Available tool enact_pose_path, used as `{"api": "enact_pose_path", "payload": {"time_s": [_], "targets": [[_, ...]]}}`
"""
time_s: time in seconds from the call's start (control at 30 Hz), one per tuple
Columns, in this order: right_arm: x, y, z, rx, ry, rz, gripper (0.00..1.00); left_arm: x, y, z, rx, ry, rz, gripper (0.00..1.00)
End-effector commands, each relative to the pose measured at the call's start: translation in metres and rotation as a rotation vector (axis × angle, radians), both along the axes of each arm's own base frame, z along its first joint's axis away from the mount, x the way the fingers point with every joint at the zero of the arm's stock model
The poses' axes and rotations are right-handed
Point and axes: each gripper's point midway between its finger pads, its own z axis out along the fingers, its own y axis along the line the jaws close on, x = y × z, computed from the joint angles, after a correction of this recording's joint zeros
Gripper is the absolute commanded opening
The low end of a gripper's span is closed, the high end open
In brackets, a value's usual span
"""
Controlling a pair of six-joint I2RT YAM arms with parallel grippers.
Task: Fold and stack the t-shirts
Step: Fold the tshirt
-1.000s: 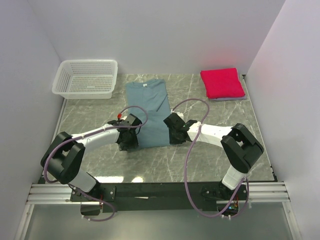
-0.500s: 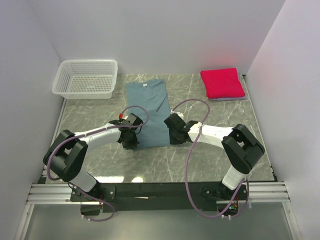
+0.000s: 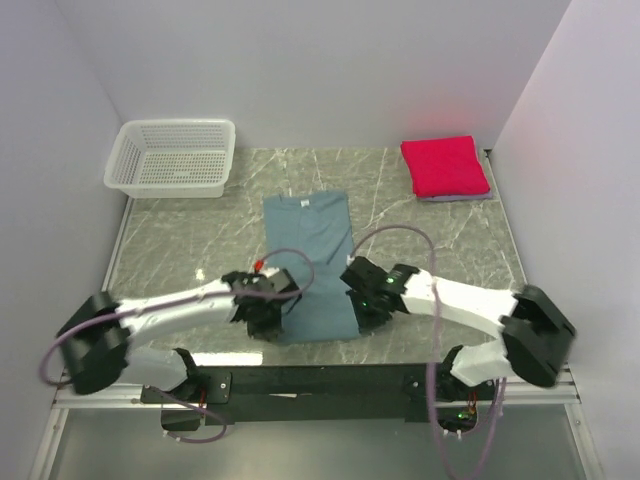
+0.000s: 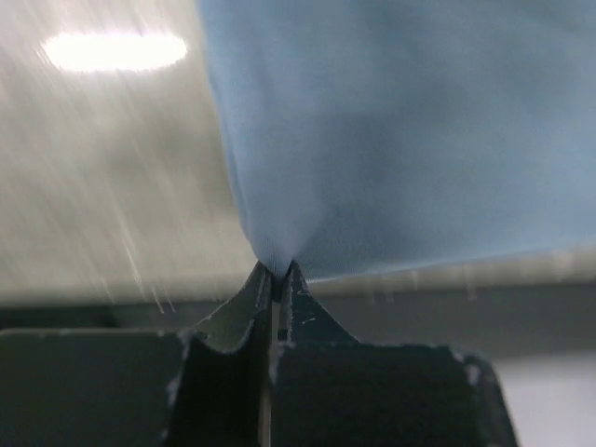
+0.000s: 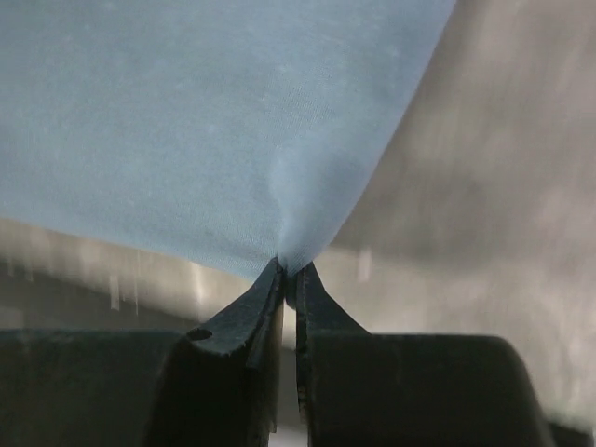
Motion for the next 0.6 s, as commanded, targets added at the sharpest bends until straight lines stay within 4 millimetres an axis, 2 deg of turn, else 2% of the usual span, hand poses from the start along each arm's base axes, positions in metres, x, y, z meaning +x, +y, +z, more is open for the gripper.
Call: {"api": "enact_pose_path", "payload": {"time_s": [0.0, 0.07, 0.1, 0.13, 0.17, 0.2, 0.23, 0.27, 0.3, 0.33, 0.37, 0.4, 0.47, 0.5, 0.53, 0.57], "targets": [[-0.067, -0.046, 0.024, -0.066, 0.168, 0.031, 0.00, -0.076, 0.028, 0.022, 0.036, 0.145, -0.002, 0.01], [-0.081, -0.049, 0.041, -0.020, 0.192, 0.027, 0.00, -0.091, 0.024, 0.037, -0.034, 0.150, 0.017, 0.01], [-0.085, -0.048, 0.048, -0.004, 0.206, 0.032, 0.00, -0.095, 0.033, 0.042, -0.011, 0.161, 0.023, 0.01], [-0.076, -0.045, 0.063, 0.004, 0.166, 0.047, 0.00, -0.091, 0.034, 0.049, -0.018, 0.132, 0.026, 0.01], [-0.075, -0.056, 0.069, -0.059, 0.168, 0.045, 0.00, -0.079, 0.026, 0.064, -0.050, 0.089, 0.031, 0.00], [-0.053, -0.053, 0.089, -0.074, 0.080, 0.038, 0.00, -0.068, 0.024, 0.071, -0.061, 0.054, 0.034, 0.00], [-0.041, -0.055, 0.098, -0.092, 0.048, 0.048, 0.00, -0.055, 0.024, 0.074, -0.046, 0.024, 0.001, 0.01], [-0.029, -0.053, 0.102, -0.114, 0.042, 0.049, 0.00, -0.033, 0.024, 0.083, -0.059, -0.006, 0.049, 0.00], [-0.013, -0.043, 0.123, -0.077, -0.007, 0.047, 0.00, -0.021, 0.026, 0.084, -0.046, -0.021, 0.057, 0.01], [-0.003, -0.039, 0.130, -0.067, -0.025, 0.070, 0.00, -0.006, 0.028, 0.088, -0.040, -0.061, 0.032, 0.00], [0.009, -0.037, 0.131, -0.064, -0.020, 0.051, 0.00, 0.012, 0.032, 0.096, -0.055, -0.088, 0.079, 0.00], [0.021, -0.030, 0.145, -0.032, -0.048, 0.052, 0.00, 0.023, 0.033, 0.099, -0.053, -0.105, 0.059, 0.01], [0.038, -0.028, 0.147, -0.035, -0.047, 0.049, 0.00, 0.051, 0.032, 0.117, -0.082, -0.173, 0.093, 0.00], [0.050, -0.023, 0.158, -0.010, -0.073, 0.043, 0.00, 0.060, 0.034, 0.119, -0.066, -0.188, 0.083, 0.00], [0.060, -0.021, 0.157, -0.021, -0.064, 0.040, 0.00, 0.077, 0.034, 0.130, -0.083, -0.233, 0.105, 0.01], [0.067, -0.019, 0.160, -0.016, -0.073, 0.035, 0.00, 0.085, 0.034, 0.133, -0.088, -0.246, 0.108, 0.01]]}}
